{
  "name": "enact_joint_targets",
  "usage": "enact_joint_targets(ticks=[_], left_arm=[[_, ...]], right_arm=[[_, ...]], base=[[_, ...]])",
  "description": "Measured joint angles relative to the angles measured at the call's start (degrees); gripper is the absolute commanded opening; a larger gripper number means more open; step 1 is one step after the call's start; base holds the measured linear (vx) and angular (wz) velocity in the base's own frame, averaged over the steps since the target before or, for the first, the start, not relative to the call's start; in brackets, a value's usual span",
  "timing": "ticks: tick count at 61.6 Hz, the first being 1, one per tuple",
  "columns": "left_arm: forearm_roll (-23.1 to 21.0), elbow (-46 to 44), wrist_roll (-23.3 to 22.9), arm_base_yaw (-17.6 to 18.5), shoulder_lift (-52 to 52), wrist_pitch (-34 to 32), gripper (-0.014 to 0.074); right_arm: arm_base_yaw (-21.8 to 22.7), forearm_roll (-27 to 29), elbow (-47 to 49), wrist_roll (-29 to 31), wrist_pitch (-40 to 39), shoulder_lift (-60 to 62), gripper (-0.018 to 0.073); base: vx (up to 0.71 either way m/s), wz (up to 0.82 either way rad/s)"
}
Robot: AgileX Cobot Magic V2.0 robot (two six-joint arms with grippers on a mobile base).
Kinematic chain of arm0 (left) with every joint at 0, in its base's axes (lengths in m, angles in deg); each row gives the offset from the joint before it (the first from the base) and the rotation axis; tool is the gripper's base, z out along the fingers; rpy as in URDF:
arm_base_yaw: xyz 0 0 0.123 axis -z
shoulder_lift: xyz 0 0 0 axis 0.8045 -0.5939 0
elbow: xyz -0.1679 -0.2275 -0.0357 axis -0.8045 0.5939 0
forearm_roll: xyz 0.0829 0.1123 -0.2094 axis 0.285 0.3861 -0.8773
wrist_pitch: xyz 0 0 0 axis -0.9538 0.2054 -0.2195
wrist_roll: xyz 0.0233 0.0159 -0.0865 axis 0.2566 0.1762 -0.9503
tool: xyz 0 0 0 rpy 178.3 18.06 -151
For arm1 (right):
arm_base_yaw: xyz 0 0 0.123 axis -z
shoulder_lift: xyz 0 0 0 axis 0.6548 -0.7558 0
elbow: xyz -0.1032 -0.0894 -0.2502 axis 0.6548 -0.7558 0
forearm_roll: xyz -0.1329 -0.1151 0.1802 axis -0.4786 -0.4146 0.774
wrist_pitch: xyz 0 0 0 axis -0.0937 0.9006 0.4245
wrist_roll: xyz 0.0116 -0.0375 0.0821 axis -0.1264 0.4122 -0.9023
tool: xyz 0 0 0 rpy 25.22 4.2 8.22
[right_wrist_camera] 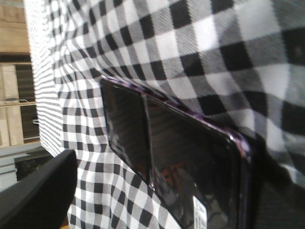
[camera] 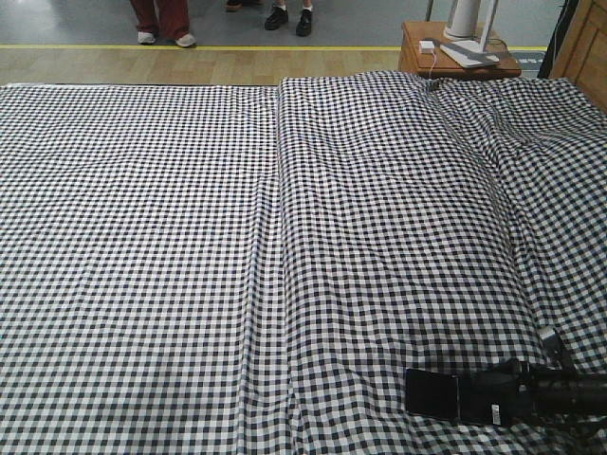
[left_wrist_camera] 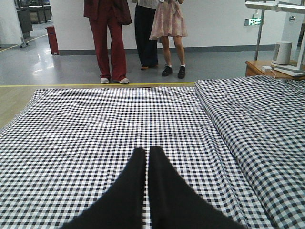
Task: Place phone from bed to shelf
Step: 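Close the right gripper on the phone's edge and lift it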
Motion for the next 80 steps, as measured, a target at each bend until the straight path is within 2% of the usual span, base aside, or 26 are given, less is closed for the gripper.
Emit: enact_joint_targets(ticks=[11, 30, 46, 55, 65, 80], left_arm=[[0.00, 0.00, 0.00, 0.00, 0.00, 0.00, 0.0001], [0.00, 0.00, 0.00, 0.00, 0.00, 0.00, 0.0001], [0.00, 0.00, 0.00, 0.00, 0.00, 0.00, 0.0001], [0.00, 0.00, 0.00, 0.00, 0.00, 0.00, 0.0001], [0.00, 0.00, 0.00, 0.00, 0.00, 0.00, 0.0001], [0.00, 0.00, 0.00, 0.00, 0.00, 0.00, 0.0001]], right_arm=[[0.00, 0.48, 0.00, 0.30, 0.00, -0.09, 0.0448], [0.00, 0.65, 0.00, 0.35, 0.30, -0.19, -0.0013], [0.00, 0.57, 0.00, -0.29, 1.11, -0.19, -0.0010], [0.00, -1.47, -0.29, -1.92, 1.15, 1.14, -0.0010], [0.00, -3.71, -2.91, -2.54, 1.15, 6.43, -0.0010], [0.00, -4.08, -7.78, -2.54, 1.15, 16.97, -0.0006]], base=[[0.00, 0.00], [0.00, 0.00], [0.00, 0.00], [0.00, 0.00], [0.00, 0.00], [0.00, 0.00]])
